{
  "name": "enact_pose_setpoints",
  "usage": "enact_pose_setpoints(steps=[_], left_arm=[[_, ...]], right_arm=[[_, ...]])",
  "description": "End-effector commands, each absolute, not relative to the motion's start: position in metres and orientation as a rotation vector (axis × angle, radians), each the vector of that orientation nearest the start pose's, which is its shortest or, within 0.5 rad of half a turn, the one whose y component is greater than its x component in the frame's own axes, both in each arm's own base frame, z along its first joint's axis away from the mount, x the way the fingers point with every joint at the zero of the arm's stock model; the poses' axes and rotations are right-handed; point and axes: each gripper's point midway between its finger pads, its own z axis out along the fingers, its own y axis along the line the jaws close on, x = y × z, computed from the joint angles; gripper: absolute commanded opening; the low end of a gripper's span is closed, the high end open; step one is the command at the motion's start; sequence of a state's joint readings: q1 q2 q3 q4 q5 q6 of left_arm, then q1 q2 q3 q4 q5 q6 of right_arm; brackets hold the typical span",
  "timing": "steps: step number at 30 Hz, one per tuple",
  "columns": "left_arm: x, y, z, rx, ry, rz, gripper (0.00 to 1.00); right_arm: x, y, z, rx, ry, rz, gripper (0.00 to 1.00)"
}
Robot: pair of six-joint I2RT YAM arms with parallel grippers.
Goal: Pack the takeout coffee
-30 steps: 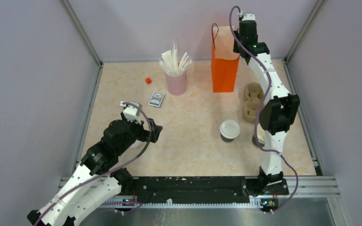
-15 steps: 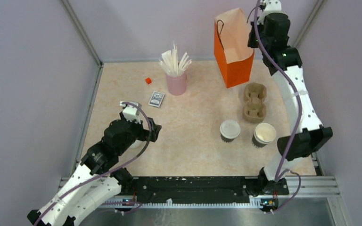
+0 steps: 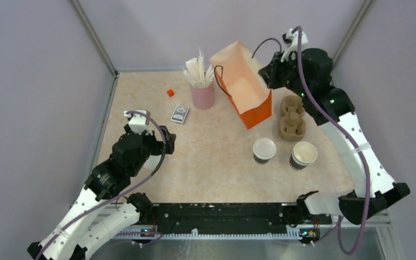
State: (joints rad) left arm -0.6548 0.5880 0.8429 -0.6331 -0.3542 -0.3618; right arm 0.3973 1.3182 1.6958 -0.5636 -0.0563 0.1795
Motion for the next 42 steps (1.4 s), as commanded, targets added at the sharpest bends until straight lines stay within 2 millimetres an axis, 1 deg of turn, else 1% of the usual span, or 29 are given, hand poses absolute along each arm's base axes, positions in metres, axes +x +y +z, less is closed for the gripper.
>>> enact_pose_setpoints(steps=[1, 5, 8, 10, 12, 15, 17, 20, 24, 26, 27, 29, 32, 33, 34, 36, 39, 40, 42], left_arm=[[0.213, -0.103, 0.296, 0.027, 1.844, -0.379, 0.99], [0.208, -0.1, 0.298, 0.016, 1.834, -0.39, 0.99], [0.206, -0.097, 0.293, 0.002, 1.838, -0.387, 0.99], [0.205, -0.094, 0.29, -0.009, 1.843, -0.379, 0.99], [0.206, -0.092, 0.287, -0.015, 1.846, -0.367, 0.99], [0.208, -0.09, 0.28, -0.019, 1.853, -0.34, 0.99], [0.21, -0.091, 0.275, -0.011, 1.862, -0.332, 0.99], [0.211, -0.093, 0.264, 0.003, 1.885, -0.321, 0.99], [0.213, -0.095, 0.257, 0.01, 1.898, -0.313, 0.99], [0.215, -0.097, 0.258, 0.011, 1.891, -0.318, 0.99], [0.217, -0.099, 0.256, 0.016, 1.89, -0.319, 0.99], [0.219, -0.1, 0.253, 0.023, 1.892, -0.313, 0.99], [0.221, -0.102, 0.247, 0.036, 1.908, -0.301, 0.99], [0.221, -0.102, 0.245, 0.044, 1.913, -0.298, 0.99], [0.221, -0.103, 0.245, 0.056, 1.915, -0.296, 0.99], [0.22, -0.104, 0.246, 0.081, 1.913, -0.294, 0.99], [0.219, -0.104, 0.247, 0.106, 1.906, -0.29, 0.99], [0.219, -0.103, 0.247, 0.111, 1.902, -0.287, 0.99], [0.218, -0.103, 0.246, 0.123, 1.897, -0.285, 0.99]], right_arm=[[0.317, 0.216, 0.42, -0.254, 1.76, 0.695, 0.0], [0.291, 0.242, 0.405, -0.265, 1.772, 0.81, 0.0], [0.278, 0.258, 0.395, -0.269, 1.791, 0.882, 0.0], [0.27, 0.269, 0.382, -0.254, 1.812, 0.927, 0.0], [0.261, 0.286, 0.366, -0.257, 1.825, 0.983, 0.0], [0.259, 0.297, 0.329, -0.238, 1.883, 0.935, 0.0], [0.261, 0.299, 0.309, -0.239, 1.917, 0.898, 0.0], [0.266, 0.292, 0.289, -0.227, 1.956, 0.809, 0.0], [0.265, 0.282, 0.286, -0.207, 1.964, 0.718, 0.0], [0.265, 0.275, 0.283, -0.192, 1.968, 0.686, 0.0], [0.265, 0.273, 0.281, -0.184, 1.966, 0.683, 0.03], [0.264, 0.272, 0.277, -0.179, 1.966, 0.68, 0.17], [0.263, 0.268, 0.28, -0.177, 1.971, 0.67, 0.36], [0.261, 0.267, 0.283, -0.18, 1.973, 0.668, 0.4], [0.259, 0.266, 0.29, -0.186, 1.964, 0.677, 0.43], [0.25, 0.267, 0.308, -0.235, 1.942, 0.722, 0.51], [0.235, 0.266, 0.346, -0.31, 1.901, 0.783, 0.58], [0.231, 0.264, 0.361, -0.325, 1.882, 0.797, 0.6], [0.224, 0.258, 0.383, -0.343, 1.844, 0.809, 0.63]])
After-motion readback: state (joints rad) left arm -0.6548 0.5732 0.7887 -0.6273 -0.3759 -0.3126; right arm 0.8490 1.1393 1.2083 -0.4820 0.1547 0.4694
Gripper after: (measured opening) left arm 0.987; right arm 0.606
